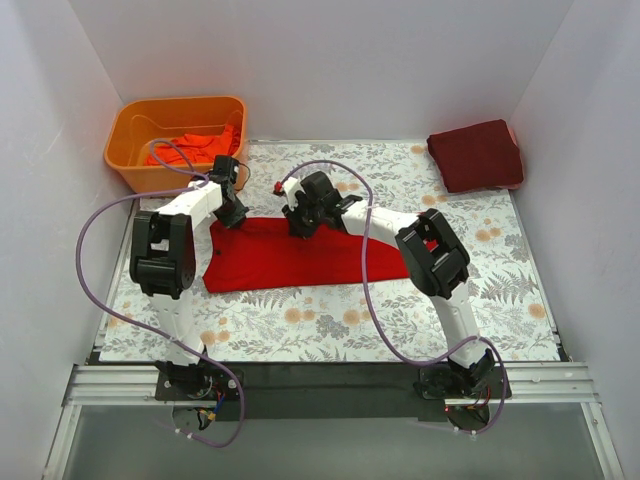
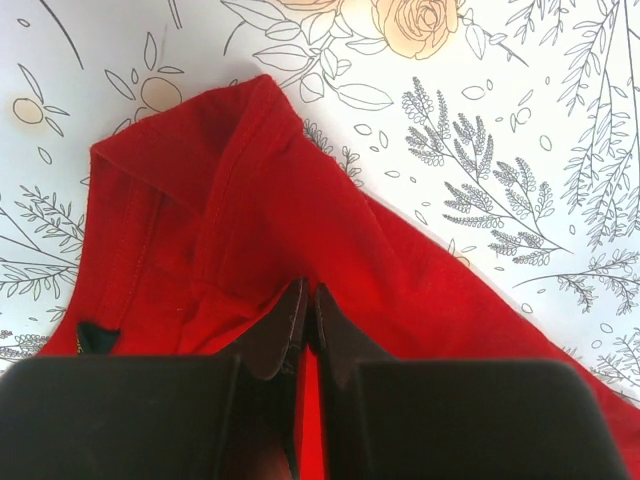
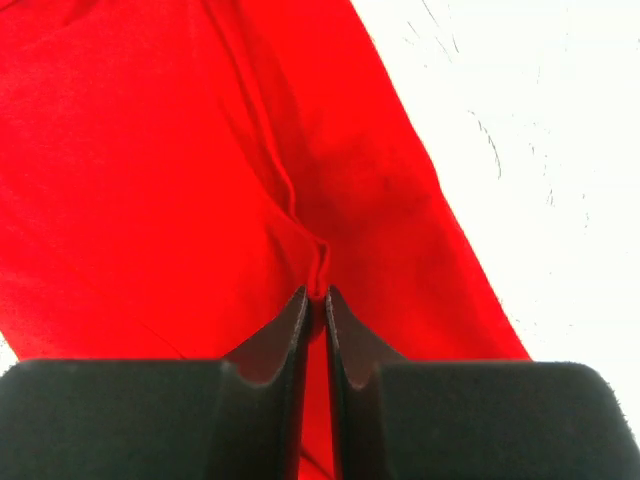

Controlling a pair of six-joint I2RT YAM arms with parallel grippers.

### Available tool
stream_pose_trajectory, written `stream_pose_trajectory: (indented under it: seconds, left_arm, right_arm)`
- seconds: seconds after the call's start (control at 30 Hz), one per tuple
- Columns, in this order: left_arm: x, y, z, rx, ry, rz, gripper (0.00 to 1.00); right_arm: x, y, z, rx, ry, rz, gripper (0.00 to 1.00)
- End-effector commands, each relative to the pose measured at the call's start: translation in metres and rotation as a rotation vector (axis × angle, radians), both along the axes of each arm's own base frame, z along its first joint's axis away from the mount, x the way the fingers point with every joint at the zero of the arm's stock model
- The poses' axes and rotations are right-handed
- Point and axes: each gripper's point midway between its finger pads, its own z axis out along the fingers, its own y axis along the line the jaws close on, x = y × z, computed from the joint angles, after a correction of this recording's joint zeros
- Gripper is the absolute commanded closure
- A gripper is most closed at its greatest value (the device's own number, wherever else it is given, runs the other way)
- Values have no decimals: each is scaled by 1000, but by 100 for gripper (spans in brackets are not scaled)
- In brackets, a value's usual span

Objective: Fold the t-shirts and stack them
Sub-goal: Fold the tshirt

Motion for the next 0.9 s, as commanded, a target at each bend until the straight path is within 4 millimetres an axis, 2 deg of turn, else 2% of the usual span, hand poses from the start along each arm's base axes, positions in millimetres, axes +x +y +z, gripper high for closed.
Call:
stream_pose_trajectory:
  seconds: [0.0, 0.07, 0.13, 0.2, 0.27, 0.3, 0.4, 0.43, 0.57, 0.63, 0.7, 0.77, 0.8, 0.83, 0.87]
  left_arm:
    - [13, 6, 20, 24, -67, 32, 99]
    - [12, 5, 23, 23, -78, 33, 98]
    - [15, 2, 28, 16, -102, 30, 91]
    - [14, 1, 28, 13, -107, 25, 77]
    - [15, 0, 35, 10, -128, 23, 67]
    - [14, -1, 36, 7, -134, 24, 60]
    - [14, -1, 47, 2, -161, 26, 49]
    - [13, -2, 50, -2, -167, 23, 43]
    - [11, -6, 67, -19, -205, 13, 40]
    - [9, -10, 82, -33, -236, 6, 38]
    - [5, -11, 98, -42, -268, 2, 35]
    - [-2, -14, 106, -52, -281, -5, 32]
    - [-6, -15, 110, -58, -282, -10, 30]
    - [-12, -18, 123, -73, -307, -20, 30]
    - [-17, -21, 126, -84, -311, -25, 30]
  right_arm:
    - [-7, 3, -16, 35, 86, -11, 83]
    - [-8, 2, -20, 45, 113, -25, 81]
    - [-6, -1, -20, 49, 125, -49, 78]
    - [-4, -2, -16, 56, 118, -58, 70]
    - [-1, -3, -10, 57, 106, -78, 63]
    - [0, -4, -7, 57, 100, -83, 61]
    - [5, -10, 3, 53, 68, -122, 59]
    - [10, -14, 12, 58, 59, -170, 59]
    - [29, -34, 20, 57, 53, -316, 57]
    - [42, -53, 23, 81, 93, -415, 57]
    - [47, -71, 17, 86, 132, -465, 57]
    - [47, -80, 25, 98, 133, -475, 57]
    - [43, -91, 19, 82, 144, -487, 57]
    - [43, -96, 33, 91, 111, -484, 57]
    - [40, -103, 37, 83, 99, -489, 57]
